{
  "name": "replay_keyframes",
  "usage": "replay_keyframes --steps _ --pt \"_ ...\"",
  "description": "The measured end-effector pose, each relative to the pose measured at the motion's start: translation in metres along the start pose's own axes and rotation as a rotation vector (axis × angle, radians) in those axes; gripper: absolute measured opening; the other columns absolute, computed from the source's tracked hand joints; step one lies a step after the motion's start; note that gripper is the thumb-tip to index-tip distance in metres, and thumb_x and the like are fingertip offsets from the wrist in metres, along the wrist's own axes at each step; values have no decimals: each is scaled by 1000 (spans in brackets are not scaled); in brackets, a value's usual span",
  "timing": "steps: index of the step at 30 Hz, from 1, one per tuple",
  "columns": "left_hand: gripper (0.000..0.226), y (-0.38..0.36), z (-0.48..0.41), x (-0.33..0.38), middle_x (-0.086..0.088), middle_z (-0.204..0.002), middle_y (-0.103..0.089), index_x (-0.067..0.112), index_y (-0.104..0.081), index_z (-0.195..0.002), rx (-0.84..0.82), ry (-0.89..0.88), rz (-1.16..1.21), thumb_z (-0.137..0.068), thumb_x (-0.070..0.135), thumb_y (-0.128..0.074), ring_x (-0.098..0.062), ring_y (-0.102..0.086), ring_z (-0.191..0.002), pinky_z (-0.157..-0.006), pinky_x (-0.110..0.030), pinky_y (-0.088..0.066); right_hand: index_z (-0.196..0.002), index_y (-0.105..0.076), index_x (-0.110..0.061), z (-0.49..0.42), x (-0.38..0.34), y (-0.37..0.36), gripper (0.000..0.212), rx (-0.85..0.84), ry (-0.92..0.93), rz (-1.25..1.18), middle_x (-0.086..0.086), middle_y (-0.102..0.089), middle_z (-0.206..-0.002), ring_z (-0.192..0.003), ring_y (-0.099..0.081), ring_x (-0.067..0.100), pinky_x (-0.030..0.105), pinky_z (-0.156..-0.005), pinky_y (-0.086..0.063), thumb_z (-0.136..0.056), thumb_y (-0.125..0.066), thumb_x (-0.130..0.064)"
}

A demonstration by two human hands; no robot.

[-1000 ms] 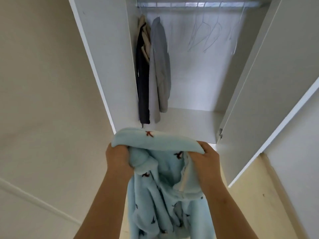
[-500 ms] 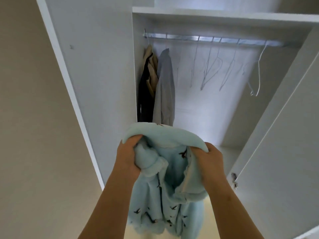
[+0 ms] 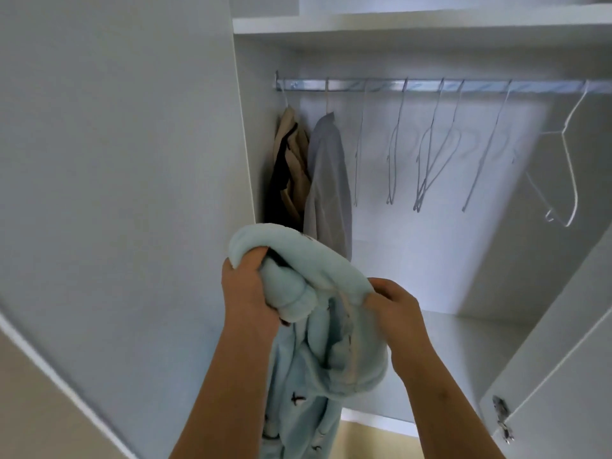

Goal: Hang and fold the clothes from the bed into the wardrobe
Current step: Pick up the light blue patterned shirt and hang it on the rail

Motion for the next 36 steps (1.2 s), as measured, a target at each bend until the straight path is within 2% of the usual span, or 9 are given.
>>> replay_keyframes --steps 4,10,14,17,20,22,25,28,36 --pt "37 -26 -45 -7 -14 -112 -64 6 -57 -121 97 11 57 -90 26 -54 -25 -62 -101 -77 -36 -50 -86 -62 -32 -65 -17 4 29 -47 66 -101 -9 -64 -97 -93 -57 11 27 -84 -47 -87 -50 -5" --pt "43 -69 -99 -16 -14 -120 -58 4 -49 -131 195 152 57 -91 23 -51 -20 -59 -85 -63 -27 -45 -90 -57 -33 -162 -38 10 25 -94 145 -101 -13 -57 -90 -82 -53 3 20 -74 -42 -96 -42 -14" --pt "44 -69 -110 -31 -14 -111 -64 8 -55 -124 297 187 14 -84 27 -59 -24 -64 -88 -63 -32 -48 -125 -48 -22 -218 -46 -1 30 -122 120 -6 -8 -50 -95 -71 -44 -2 18 -63 -40 -97 -39 -13" --pt "45 -73 -121 -34 -14 -102 -63 5 -54 -124 321 333 -119 -87 29 -58 -20 -59 -72 -51 -30 -41 -138 -33 -18 -251 -57 -13 46 -117 106 -18 5 -50 -107 -73 -50 10 22 -59 -43 -94 -45 -11" --pt "47 -72 -133 -35 -18 -111 -61 3 -52 -125 362 371 -115 -86 28 -60 -28 -59 -85 -63 -37 -46 -143 -21 -13 -276 -60 -24 59 -102 -24 -79 15 -50 -109 -91 -57 29 33 -71 -46 -91 -49 -10" --pt "47 -72 -140 -35 -20 -113 -60 1 -53 -124 400 363 -106 -86 26 -60 -31 -59 -94 -75 -42 -47 -138 -28 -5 -289 -61 -31 54 -131 -103 -166 24 -54 -105 -80 -57 26 27 -62 -44 -89 -50 -5" --pt "44 -78 -147 -37 -16 -101 -61 3 -53 -125 377 327 -81 -88 26 -57 -23 -58 -77 -58 -33 -43 -99 -46 -8 -297 -65 -36 10 -179 -145 -277 10 -50 -72 -53 -43 13 21 -46 -36 -92 -43 -2" --pt "44 -80 -153 -40 -15 -110 -62 7 -54 -124 379 303 -36 -86 26 -60 -22 -59 -81 -56 -32 -42 -70 -44 -17 -303 -72 -29 26 -147 -68 -296 2 -33 -58 -44 -30 11 22 -39 -27 -95 -41 -14" --pt "48 -73 -160 -40 -15 -115 -61 7 -52 -126 337 312 -32 -84 27 -63 -27 -59 -94 -70 -40 -47 -70 -46 -19 -287 -95 -17 25 -158 7 -337 0 -26 -56 -39 -24 7 17 -31 -21 -95 -48 -18"
Point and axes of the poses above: each hand's wrist, its own z-axis away from the middle knuckle, its own y-axis out of the back of the hand, x = y × z, the point moved 3 cm from there along -z, towards the middle knuckle
